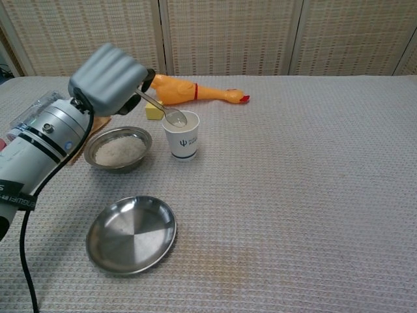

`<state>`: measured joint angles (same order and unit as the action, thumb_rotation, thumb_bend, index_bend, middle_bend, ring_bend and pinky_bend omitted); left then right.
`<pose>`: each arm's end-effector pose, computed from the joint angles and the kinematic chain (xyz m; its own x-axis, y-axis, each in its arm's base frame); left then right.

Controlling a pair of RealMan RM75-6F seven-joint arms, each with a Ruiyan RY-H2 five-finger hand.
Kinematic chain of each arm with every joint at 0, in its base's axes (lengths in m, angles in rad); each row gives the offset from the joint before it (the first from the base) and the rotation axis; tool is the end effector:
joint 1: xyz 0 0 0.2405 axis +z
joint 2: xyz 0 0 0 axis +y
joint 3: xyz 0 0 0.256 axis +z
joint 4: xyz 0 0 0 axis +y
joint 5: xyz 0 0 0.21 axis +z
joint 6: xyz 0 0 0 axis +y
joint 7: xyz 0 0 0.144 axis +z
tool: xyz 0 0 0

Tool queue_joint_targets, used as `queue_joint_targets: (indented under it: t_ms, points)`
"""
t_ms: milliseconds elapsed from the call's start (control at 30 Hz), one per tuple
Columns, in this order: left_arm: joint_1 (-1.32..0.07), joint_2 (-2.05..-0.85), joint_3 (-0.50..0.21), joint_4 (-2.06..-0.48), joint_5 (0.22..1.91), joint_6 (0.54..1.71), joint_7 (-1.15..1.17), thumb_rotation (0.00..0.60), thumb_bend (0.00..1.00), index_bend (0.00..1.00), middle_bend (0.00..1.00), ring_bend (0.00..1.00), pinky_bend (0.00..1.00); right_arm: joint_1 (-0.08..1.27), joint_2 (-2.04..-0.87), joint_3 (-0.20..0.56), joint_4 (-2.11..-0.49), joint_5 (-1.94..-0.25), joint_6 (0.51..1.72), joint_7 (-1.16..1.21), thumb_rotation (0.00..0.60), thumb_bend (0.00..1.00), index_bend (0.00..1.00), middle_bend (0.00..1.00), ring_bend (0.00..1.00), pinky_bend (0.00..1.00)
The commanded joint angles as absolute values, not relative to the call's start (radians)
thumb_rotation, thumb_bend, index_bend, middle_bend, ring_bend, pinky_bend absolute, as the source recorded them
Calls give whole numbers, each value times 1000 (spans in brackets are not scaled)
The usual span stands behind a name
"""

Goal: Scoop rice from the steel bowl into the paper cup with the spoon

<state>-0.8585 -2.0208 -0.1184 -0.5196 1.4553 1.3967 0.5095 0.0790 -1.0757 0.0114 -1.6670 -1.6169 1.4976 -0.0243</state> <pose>-0.1362 0.3903 -0.0397 0.7159 -0.5193 0.4667 0.3944 -0.2507 -0.8841 -0.2916 -0.1695 0.1578 0.4166 -0.0278 0.9087 -0.9038 -0.1204 0.4107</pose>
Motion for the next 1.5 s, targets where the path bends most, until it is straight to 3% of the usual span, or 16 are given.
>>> queue_joint_targets:
  t_ms: [33, 467, 867, 1100, 1500]
  points:
    - [-863, -2054, -93, -437, 1502, 1441, 495, 600, 430, 618, 1000, 1000, 1000, 78, -1075, 11, -1668, -1619, 1499, -25, 600, 170, 0, 0, 0, 0]
    - [-880, -2124, -88, -253, 1526, 1441, 487, 600, 431, 602, 1000, 1000, 1000, 74, -1071, 6, -1674, -1630, 1506, -28, 600, 170, 0, 0, 0, 0]
    - [-880, -2131, -83, -211, 1528, 1443, 495, 600, 430, 588, 1000, 1000, 1000, 73, -1072, 5, -1678, -1634, 1508, -33, 600, 170, 0, 0, 0, 0]
    - [-881, -2123, -50, -179, 1565, 1512, 554, 600, 449, 578, 1000, 1000, 1000, 73, -1072, 6, -1678, -1631, 1506, -34, 600, 170, 0, 0, 0, 0]
    - [-869, -2113, -30, -154, 1576, 1494, 604, 600, 456, 578, 1000, 1000, 1000, 72, -1072, 2, -1683, -1637, 1506, -43, 600, 170, 0, 0, 0, 0]
